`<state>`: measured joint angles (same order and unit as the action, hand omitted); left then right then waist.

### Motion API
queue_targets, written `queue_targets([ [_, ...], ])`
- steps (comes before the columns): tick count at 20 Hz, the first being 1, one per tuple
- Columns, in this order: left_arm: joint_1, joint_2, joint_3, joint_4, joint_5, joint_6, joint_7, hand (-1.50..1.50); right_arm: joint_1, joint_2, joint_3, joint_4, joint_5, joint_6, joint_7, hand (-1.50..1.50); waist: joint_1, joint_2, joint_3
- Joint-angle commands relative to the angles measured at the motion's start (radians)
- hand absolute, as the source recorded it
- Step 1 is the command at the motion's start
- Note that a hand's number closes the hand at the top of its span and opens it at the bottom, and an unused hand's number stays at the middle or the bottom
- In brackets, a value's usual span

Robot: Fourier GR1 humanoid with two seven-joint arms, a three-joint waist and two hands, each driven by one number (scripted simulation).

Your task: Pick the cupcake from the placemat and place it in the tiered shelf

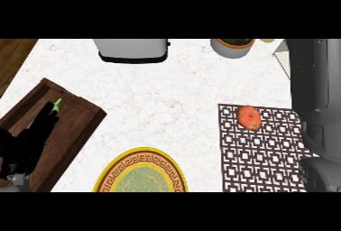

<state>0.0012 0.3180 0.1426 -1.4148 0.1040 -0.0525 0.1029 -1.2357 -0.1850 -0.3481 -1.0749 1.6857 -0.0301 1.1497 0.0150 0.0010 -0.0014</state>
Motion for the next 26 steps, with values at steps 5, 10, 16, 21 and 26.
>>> queue_targets([
  [5, 0.004, 0.005, 0.005, 0.012, -0.013, -0.012, -0.031, 0.0, -0.128, -0.115, -0.091, 0.165, 0.075, 0.114, 0.108, 1.5, 0.008, 0.004, 0.0],
  [10, -0.036, 0.016, 0.022, 0.073, -0.008, -0.031, -0.044, 0.0, -0.142, -0.174, -0.134, 0.217, 0.074, 0.095, 0.061, 1.5, -0.001, 0.004, 0.0],
  [16, -0.044, 0.005, 0.018, 0.033, -0.009, -0.02, -0.003, 0.0, -0.163, -0.239, -0.147, 0.311, 0.119, 0.101, 0.052, 1.5, 0.001, 0.004, 0.001],
  [21, 0.043, -0.048, -0.025, -0.037, -0.049, 0.012, -0.03, 0.0, -0.043, -0.313, -0.202, 0.329, 0.084, 0.015, -0.029, 1.5, 0.002, 0.002, 0.002],
  [26, 0.011, -0.007, 0.019, -0.038, -0.008, -0.023, 0.014, 0.0, -0.013, -0.356, -0.245, 0.362, 0.045, -0.105, -0.064, 1.5, 0.005, 0.004, 0.002],
])
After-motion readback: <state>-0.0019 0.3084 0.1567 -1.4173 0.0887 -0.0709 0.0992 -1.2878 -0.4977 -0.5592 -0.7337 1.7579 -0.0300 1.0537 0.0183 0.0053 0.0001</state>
